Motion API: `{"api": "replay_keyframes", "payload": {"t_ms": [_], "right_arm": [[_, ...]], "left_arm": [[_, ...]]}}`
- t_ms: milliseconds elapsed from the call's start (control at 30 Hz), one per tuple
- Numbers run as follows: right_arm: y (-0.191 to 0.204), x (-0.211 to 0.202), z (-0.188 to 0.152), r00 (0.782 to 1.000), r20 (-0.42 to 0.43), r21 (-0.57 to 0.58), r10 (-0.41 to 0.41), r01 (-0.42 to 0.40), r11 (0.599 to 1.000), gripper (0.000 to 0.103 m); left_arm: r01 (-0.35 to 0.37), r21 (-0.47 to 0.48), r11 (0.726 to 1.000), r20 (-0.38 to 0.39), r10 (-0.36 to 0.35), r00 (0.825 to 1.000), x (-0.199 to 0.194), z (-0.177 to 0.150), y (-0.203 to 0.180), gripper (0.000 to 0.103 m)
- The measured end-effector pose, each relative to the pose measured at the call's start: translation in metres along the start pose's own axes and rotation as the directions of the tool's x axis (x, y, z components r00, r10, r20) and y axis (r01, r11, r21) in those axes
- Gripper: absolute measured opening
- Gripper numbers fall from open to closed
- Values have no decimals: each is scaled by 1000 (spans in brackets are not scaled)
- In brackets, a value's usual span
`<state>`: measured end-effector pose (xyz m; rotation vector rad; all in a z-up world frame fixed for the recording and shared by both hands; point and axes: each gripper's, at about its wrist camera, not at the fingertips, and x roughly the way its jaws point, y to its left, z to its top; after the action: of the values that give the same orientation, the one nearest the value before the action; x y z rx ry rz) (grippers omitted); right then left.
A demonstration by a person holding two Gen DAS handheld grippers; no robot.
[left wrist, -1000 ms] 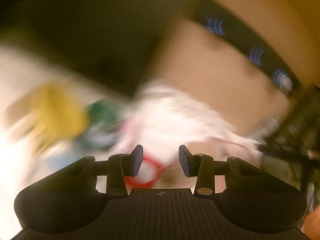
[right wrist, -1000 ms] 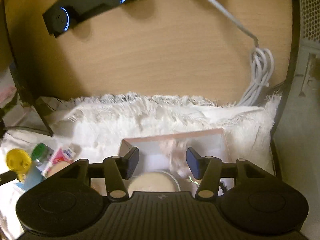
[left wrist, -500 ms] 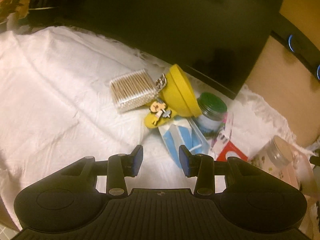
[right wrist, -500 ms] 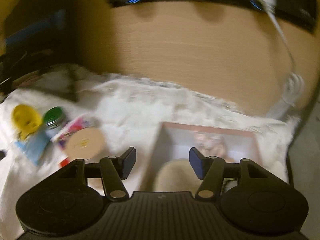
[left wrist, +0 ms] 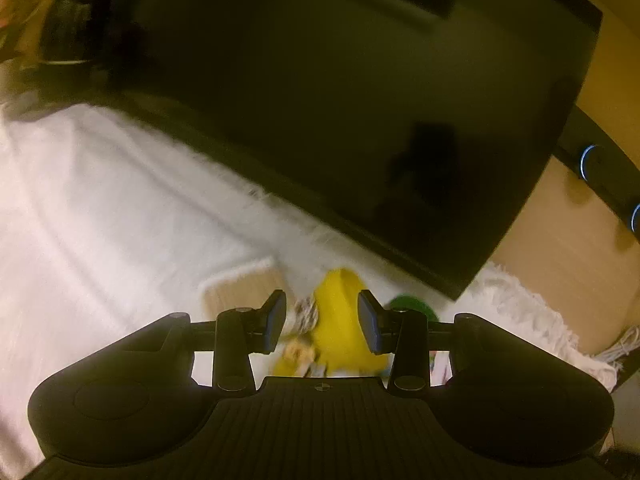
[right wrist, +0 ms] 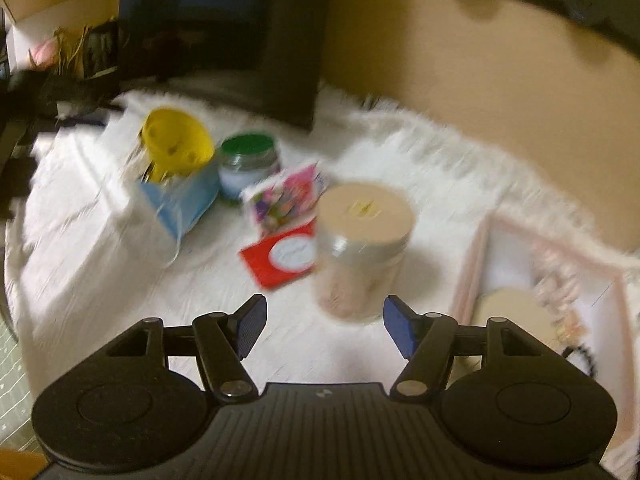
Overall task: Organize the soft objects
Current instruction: 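Grasp the yellow funnel by its rim with the left gripper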
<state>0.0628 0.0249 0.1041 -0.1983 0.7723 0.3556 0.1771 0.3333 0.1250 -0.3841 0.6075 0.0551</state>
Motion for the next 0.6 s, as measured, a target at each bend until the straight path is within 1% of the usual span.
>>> {"api": "replay_keyframes", "payload": {"t_ms": [67,133,200,267,300,333,433,467,567,600], "right_arm": [[5,7,-6,999,-31,3,9,-8,1000,65],[10,11,-11,998,-55,8,18,-18,1000,65],[13,14,-16,997,-79,10,25,-24,1000,65],[14,16,-22,995,-97,18,21,-19,1000,65],[16,17,-25,995,-102,23,16,-14,1000,65],[16,17,-28,994,-106,26,12,-9,1000,65],[18,18,-36,993,-119,28,3,0,1000,65],[18,18,-37,992,-123,29,2,2,1000,65],[18,16,-39,992,-125,39,3,1,999,65],[17,16,-39,992,-124,43,3,2,999,66]], "left_arm": [[-8,28,1000,-31,9,999,18,11,-7,43],[-26,72,997,-90,33,995,39,16,-16,43],[-64,117,991,-167,84,982,61,14,-23,43],[-79,153,985,-214,111,971,76,7,-27,44],[-79,162,984,-225,115,967,80,4,-28,46],[-73,167,983,-227,111,967,81,1,-29,46],[-63,203,977,-212,107,972,83,-3,-30,45],[-63,198,978,-218,107,970,85,-4,-28,45],[-64,126,990,-248,94,964,88,-4,-18,45],[-62,126,990,-252,92,963,90,-5,-16,45]]}}
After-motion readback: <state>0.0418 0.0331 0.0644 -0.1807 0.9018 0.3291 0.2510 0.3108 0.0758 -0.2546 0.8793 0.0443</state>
